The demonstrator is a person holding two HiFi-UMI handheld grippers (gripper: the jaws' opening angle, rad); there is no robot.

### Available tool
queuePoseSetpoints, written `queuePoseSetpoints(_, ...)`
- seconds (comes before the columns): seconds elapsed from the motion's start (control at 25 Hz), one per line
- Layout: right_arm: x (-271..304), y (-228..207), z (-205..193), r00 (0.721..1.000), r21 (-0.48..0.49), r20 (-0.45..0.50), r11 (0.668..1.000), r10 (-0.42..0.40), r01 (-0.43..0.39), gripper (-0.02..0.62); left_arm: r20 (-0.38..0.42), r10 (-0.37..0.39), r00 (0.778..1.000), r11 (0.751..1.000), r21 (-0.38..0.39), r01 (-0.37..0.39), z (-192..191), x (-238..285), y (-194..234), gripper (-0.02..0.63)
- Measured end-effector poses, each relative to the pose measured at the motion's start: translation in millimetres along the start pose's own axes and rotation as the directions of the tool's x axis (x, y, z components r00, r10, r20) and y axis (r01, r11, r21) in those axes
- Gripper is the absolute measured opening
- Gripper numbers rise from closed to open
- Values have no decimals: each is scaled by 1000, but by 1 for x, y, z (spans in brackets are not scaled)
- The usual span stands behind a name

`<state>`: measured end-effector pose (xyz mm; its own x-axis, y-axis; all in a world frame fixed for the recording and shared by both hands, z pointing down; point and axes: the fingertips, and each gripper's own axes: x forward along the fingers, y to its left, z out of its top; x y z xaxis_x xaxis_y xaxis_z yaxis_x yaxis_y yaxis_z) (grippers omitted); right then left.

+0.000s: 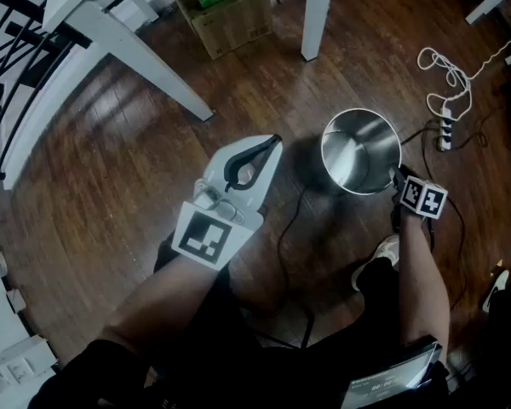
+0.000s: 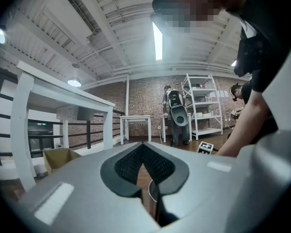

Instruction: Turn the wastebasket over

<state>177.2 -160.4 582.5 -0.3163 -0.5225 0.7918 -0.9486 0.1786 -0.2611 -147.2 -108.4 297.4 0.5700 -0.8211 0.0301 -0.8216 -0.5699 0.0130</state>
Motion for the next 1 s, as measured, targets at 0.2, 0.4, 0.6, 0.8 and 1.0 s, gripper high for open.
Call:
queuePoseSetpoints(0.2,7,-10,-18,998,35,-57,999,-40,42,109,-16,5,1000,1000,2,-5,-4,-2,3,-2)
queuePoseSetpoints(0.4,2,-16,-25,998,50,-54,998,-44,46,89,-18,3,1000,1000,-4,-3,-5,-1,2,-2)
queuePoseSetpoints(0.6,-13,-44,-40,998,195,-34,979,-47,53,42,-11,-18,1000,1000,-2,18,-3,9,-10,-2)
queuePoseSetpoints(0.8,-28,-67,-50,997,281,48,959,-59,43,40,-19,-30,999,999,12,30,-4,15,-21,-2)
queuePoseSetpoints(1.0,-49,-97,-81,992,328,74,941,-106,76,37,-20,-56,998,998,18,56,-6,22,-35,-2)
